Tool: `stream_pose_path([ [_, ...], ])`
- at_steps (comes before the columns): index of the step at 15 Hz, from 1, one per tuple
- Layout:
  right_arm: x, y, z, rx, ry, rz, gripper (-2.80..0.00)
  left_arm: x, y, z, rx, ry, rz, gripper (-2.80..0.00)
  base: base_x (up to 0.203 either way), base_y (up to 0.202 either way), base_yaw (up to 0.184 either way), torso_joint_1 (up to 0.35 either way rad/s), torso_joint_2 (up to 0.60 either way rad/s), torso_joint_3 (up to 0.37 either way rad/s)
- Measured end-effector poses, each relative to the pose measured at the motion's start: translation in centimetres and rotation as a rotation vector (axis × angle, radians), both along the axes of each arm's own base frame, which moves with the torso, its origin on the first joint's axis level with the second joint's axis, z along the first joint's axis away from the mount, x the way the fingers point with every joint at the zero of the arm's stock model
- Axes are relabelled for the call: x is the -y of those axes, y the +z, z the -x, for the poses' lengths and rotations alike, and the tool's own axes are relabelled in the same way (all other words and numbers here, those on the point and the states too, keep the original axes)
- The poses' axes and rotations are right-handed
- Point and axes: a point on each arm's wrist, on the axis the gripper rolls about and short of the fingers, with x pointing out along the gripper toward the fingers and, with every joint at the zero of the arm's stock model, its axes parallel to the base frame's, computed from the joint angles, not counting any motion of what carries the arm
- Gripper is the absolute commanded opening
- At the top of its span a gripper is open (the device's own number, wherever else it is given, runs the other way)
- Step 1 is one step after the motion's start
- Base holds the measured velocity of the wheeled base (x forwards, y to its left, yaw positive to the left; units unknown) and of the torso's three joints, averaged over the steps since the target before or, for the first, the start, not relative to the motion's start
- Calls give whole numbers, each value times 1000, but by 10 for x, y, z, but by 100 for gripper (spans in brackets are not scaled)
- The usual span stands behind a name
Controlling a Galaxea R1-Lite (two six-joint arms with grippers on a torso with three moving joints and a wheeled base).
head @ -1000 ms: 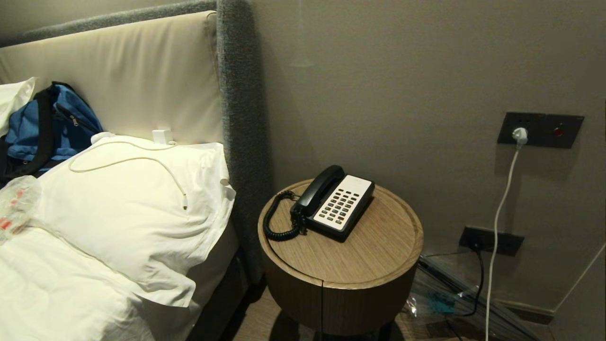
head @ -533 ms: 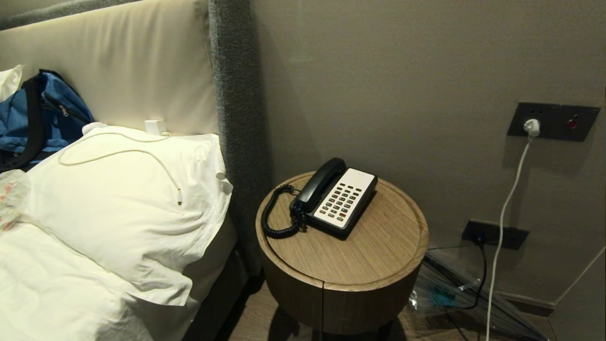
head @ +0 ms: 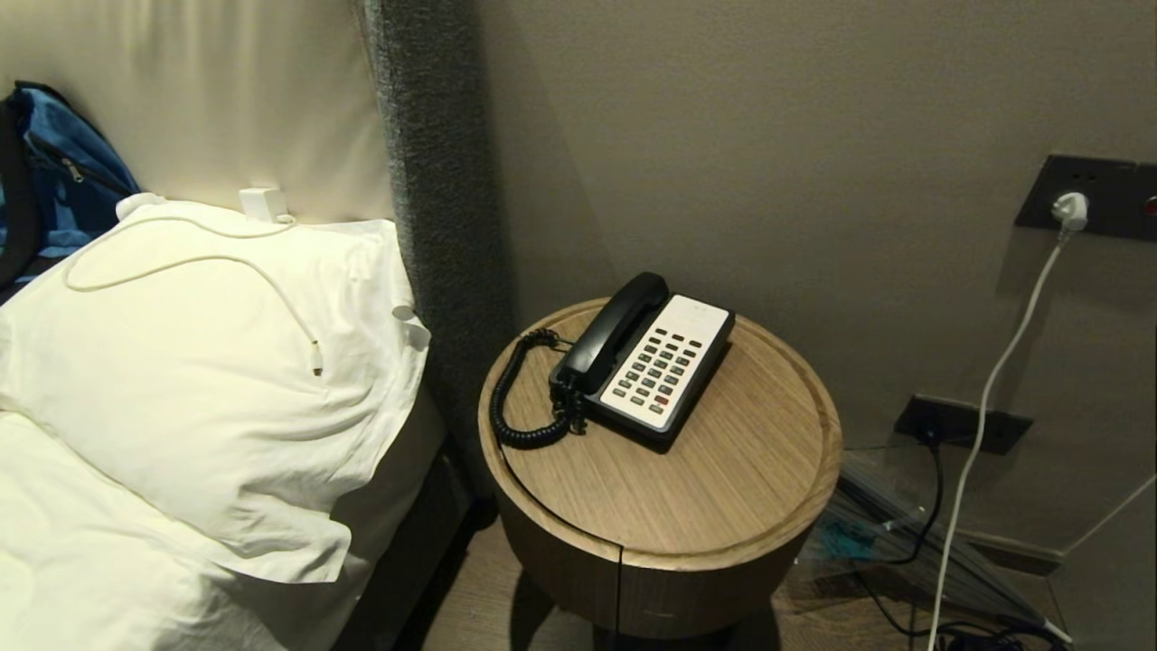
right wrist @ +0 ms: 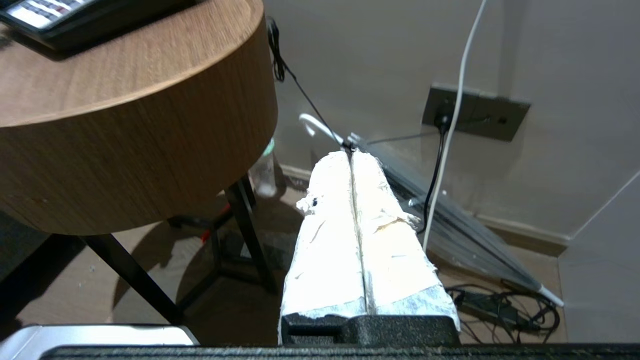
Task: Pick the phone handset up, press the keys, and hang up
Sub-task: Pick up the desk phone handset
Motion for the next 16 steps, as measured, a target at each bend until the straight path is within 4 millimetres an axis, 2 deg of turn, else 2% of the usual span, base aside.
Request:
stream_pose_path([
  [16,0,0,0,0,1,0,-280,0,0,0,1,0,0,-280,0,0,0,3,2,-197],
])
